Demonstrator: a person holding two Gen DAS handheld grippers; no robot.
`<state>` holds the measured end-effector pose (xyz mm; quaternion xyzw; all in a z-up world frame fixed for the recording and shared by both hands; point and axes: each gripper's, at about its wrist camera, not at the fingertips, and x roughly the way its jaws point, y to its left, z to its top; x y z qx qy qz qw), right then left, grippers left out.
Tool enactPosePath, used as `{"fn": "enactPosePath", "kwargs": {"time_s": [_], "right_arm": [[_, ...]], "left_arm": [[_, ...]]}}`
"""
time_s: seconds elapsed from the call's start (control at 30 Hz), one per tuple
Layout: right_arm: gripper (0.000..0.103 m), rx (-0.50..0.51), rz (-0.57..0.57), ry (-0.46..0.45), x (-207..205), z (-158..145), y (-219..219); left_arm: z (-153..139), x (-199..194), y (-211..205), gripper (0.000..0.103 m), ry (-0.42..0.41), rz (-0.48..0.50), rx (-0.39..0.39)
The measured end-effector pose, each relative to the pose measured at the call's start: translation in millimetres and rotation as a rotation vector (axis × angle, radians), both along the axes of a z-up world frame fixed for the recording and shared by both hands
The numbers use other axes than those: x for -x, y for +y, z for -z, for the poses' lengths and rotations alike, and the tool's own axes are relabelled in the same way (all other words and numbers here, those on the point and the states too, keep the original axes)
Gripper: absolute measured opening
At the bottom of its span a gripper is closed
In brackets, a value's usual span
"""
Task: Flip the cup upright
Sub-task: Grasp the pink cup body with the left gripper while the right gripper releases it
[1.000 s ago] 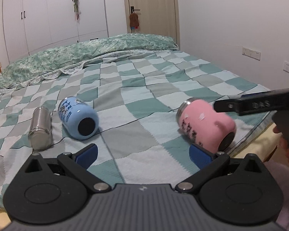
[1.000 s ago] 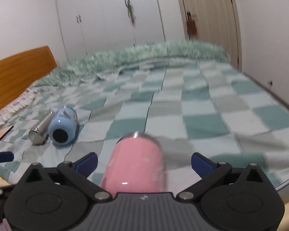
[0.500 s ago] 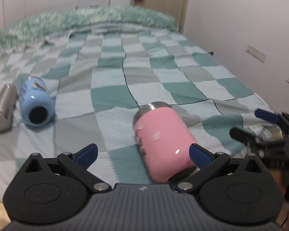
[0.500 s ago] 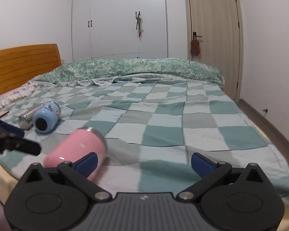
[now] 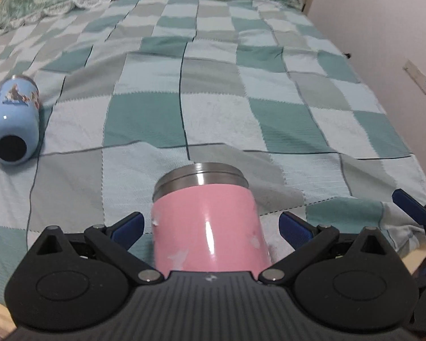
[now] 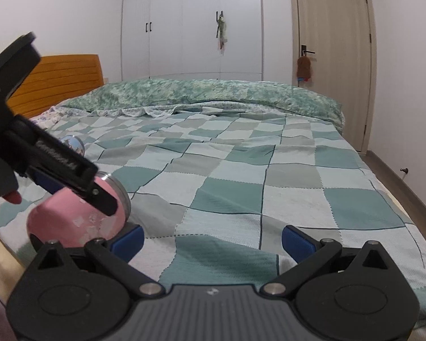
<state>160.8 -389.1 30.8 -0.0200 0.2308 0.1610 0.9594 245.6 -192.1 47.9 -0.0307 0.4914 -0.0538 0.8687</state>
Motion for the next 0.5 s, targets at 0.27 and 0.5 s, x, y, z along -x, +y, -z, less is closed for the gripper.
{"fn": "enactPosePath", "kwargs": {"time_s": [0.27,0.5], "right_arm": [[0.103,-0.024,-0.009,0.005,-3.1,4.9,-0.7],[0.103,-0.029,-0.011,-0.009,6.0,-0.8,0.9]], "left_arm": [[16.2,-7.4,-4.1,0.087,0.059,-0.036,-0.029],[12.3,5.0,-4.4,0.087,-0.005,-0.023,-0.031]]}}
